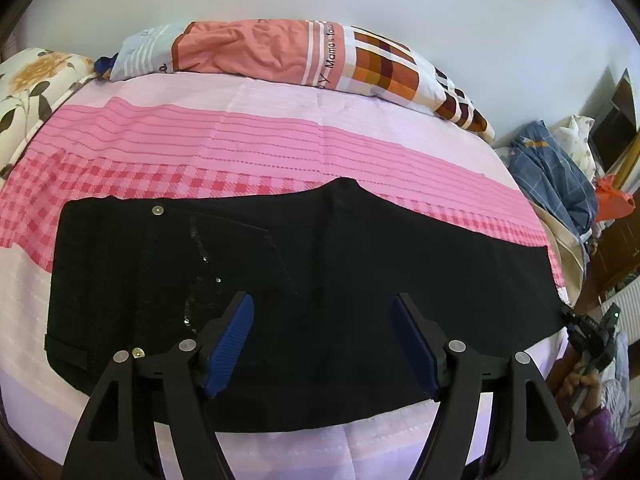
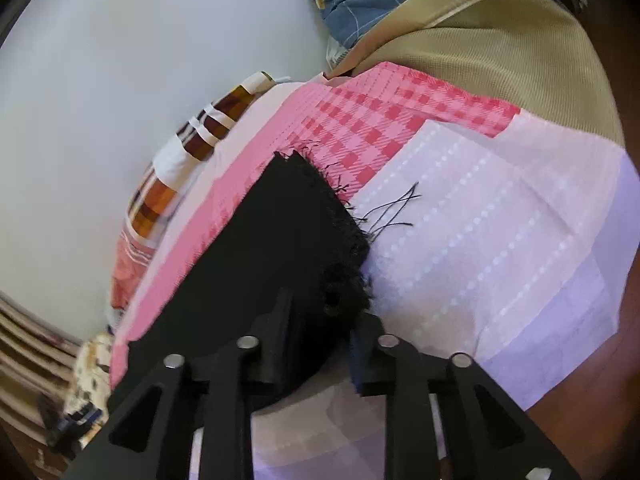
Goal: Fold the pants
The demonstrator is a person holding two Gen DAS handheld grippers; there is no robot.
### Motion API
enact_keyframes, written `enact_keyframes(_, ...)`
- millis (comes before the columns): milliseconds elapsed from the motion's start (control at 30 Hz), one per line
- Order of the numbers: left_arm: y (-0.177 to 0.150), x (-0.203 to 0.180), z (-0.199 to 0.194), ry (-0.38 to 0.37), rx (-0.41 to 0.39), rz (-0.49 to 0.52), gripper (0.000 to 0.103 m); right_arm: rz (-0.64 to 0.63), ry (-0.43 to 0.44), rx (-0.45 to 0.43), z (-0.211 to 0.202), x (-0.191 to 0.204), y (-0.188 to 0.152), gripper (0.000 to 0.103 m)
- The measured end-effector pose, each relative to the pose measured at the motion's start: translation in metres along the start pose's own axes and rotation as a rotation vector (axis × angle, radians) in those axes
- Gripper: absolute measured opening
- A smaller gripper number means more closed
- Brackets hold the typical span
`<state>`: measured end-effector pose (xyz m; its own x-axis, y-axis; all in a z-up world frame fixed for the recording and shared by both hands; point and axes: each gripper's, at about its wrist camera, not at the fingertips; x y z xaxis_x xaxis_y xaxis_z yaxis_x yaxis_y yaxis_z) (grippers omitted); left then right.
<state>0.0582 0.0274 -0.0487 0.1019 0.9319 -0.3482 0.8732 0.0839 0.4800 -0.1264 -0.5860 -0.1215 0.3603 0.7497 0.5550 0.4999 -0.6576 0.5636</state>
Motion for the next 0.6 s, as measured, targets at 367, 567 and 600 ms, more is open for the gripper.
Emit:
enact_keyframes(367,0.001,-0.016,-0.003,0.127,-0.119,0.056,0.079,0.090,-0.011,0.022,0.006,-0.002,0.003,0.009)
enact_keyframes(567,0.004,-0.003,-0.009,0.199,-0.176,0.035,0.088,0.144,0.042,0.006,0.000,0.003,0.006,0.009)
enact_keyframes(600,0.005,-0.001,-0.009,0.211,-0.177,0.032,0.088,0.150,0.055,0.002,-0.001,0.006,0.007,0.009)
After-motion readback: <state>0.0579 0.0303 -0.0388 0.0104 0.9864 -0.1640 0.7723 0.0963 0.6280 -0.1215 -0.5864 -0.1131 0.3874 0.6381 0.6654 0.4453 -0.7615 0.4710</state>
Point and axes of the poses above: each gripper's, at about its wrist camera, not at the fingertips, and z roughly the way its jaws point, x to its left, y to its top, and after that the axes turned 7 degrees about -z, right-handed
